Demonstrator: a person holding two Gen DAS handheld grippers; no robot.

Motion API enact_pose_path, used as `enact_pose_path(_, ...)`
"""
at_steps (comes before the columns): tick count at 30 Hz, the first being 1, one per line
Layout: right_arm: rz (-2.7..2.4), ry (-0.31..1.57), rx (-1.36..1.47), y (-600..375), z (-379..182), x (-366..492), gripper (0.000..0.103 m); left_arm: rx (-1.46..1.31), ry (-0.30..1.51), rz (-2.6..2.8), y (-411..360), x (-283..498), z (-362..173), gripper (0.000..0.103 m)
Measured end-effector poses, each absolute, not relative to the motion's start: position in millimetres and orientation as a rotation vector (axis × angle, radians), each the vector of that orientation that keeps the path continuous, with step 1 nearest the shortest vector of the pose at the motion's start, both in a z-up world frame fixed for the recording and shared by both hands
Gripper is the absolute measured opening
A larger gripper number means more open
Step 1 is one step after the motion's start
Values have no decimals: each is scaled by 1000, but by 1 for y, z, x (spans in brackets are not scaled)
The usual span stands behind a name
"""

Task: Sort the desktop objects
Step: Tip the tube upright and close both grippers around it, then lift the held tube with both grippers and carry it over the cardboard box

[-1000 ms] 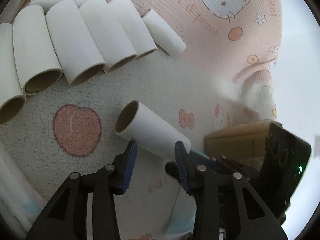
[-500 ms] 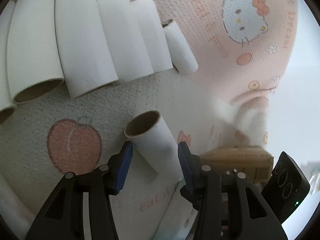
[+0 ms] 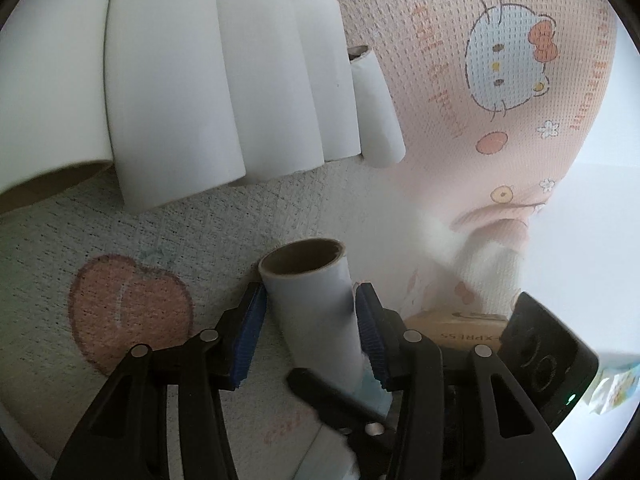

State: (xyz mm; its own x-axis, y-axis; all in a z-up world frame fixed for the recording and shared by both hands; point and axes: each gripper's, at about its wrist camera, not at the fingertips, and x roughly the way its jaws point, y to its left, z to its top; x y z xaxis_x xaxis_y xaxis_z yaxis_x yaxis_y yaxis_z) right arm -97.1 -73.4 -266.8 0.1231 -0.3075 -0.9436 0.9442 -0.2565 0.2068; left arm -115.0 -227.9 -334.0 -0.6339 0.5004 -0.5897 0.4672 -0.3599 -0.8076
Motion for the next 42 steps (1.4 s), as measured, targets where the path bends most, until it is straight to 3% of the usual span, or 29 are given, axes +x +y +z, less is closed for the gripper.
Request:
enact_pose_path(3,-1405,752,1275,-71,-273,-88,42,-1321,-1759,2182,-225,-115,-332,44)
enact_pose_path(14,-1503,613,1342,-36,-251,-78,41,-1328,-1691,2122,-210,-104,-315,44)
enact_pose_path(23,-1579,496,1263,9,-203,-61,41,-1313,-1389,2290,-177,-85,-247,44)
enact_pose_path(32,-1700,375,1157,69,-143,-56,41,-1328,-1203,2278,-135,-73,-183,44)
enact_pose_path(42,-1821,301,1002,112,-97,-51,41,-1292,-1130,2333,-82,-64,-132,44)
